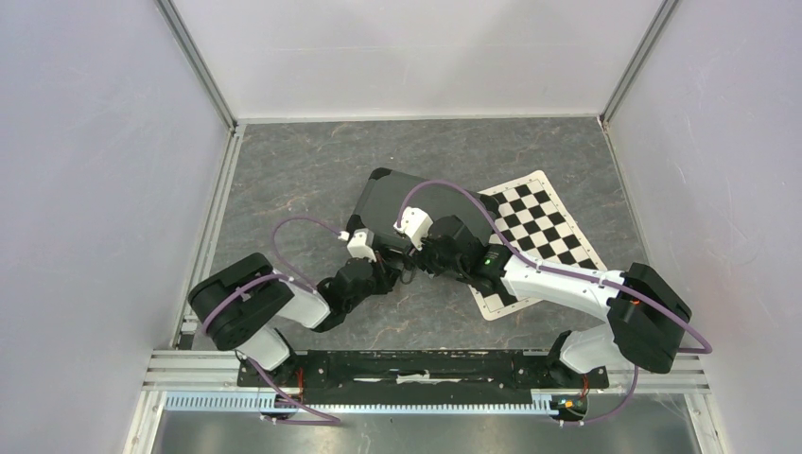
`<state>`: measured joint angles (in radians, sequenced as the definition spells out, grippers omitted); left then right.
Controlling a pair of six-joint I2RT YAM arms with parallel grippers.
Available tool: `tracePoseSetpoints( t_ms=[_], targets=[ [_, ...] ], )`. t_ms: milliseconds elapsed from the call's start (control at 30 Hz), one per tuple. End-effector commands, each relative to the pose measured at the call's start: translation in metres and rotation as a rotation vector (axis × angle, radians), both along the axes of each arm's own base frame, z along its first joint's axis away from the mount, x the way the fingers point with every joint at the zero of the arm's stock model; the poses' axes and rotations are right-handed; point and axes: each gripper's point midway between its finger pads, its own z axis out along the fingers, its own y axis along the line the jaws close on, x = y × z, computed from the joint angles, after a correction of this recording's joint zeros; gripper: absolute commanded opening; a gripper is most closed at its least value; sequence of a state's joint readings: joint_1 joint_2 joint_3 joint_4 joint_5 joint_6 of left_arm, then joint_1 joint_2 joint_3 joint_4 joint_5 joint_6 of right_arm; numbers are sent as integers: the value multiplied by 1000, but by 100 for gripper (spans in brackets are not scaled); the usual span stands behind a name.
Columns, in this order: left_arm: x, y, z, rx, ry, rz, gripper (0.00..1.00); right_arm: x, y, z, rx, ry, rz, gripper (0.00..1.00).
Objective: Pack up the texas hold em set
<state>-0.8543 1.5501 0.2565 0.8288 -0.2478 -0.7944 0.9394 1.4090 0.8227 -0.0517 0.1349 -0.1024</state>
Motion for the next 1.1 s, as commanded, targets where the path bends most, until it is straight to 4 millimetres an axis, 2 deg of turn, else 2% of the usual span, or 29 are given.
tracePoseSetpoints(
  t_ms=[0,100,333,600,767,900,1067],
  targets=[
    [4,-22,17,-71,-65,-72,2,-27,-33,-57,-167,182,-16,54],
    [-2,-29,22,-115,-65,-110,2,-28,-32,-56,-163,184,-11,54],
    [-7,-22,23,-123,-72,-110,2,-27,-30,-56,-160,187,-10,53],
    [0,-28,28,-122,-90,-108,2,-27,-31,-56,-160,187,-12,52],
    [3,-32,42,-150,-115,-108,2,-29,-33,-57,-164,190,-11,52],
    [3,-31,55,-173,-133,-102,2,-31,-32,-59,-165,190,15,57],
    [5,-30,58,-162,-137,-100,2,-33,-31,-65,-181,198,35,62]
  ],
)
